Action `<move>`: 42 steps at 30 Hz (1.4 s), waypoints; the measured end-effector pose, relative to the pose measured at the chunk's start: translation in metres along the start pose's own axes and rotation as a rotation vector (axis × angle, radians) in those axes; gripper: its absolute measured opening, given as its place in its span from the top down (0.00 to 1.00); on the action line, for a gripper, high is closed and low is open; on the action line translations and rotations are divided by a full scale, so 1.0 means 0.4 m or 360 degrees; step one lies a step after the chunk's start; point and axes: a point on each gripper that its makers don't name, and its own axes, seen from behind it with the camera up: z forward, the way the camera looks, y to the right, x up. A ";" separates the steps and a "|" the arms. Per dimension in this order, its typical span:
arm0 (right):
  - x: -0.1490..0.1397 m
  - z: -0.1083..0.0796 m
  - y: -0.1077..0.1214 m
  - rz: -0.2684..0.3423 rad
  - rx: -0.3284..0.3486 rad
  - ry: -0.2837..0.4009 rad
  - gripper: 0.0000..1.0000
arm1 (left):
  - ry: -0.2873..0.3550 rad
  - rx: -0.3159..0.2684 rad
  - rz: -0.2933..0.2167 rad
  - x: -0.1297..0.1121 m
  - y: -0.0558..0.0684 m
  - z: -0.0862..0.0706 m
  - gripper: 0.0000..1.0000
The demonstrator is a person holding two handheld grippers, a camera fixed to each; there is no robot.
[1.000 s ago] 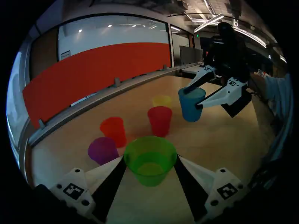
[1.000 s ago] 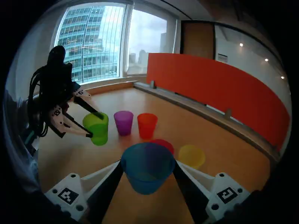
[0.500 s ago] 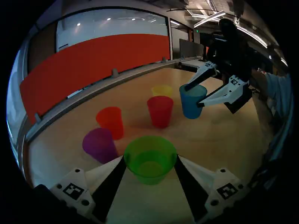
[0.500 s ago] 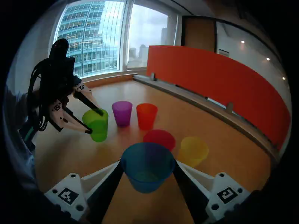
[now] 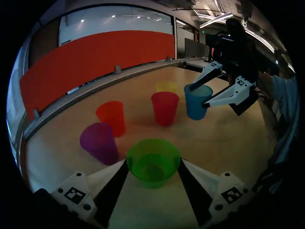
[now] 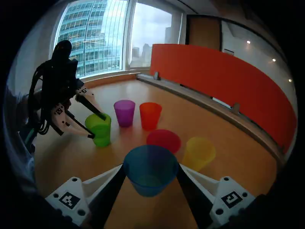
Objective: Pour water
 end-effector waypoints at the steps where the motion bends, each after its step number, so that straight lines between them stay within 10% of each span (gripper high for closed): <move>1: -0.001 0.001 0.000 0.0001 0.0000 -0.0002 0.06 | -0.0001 0.0001 -0.0004 -0.002 -0.002 0.000 0.13; 42: -0.054 0.038 -0.002 0.0002 -0.0026 -0.0035 0.06 | -0.0031 0.0054 -0.0071 -0.049 -0.015 -0.045 0.02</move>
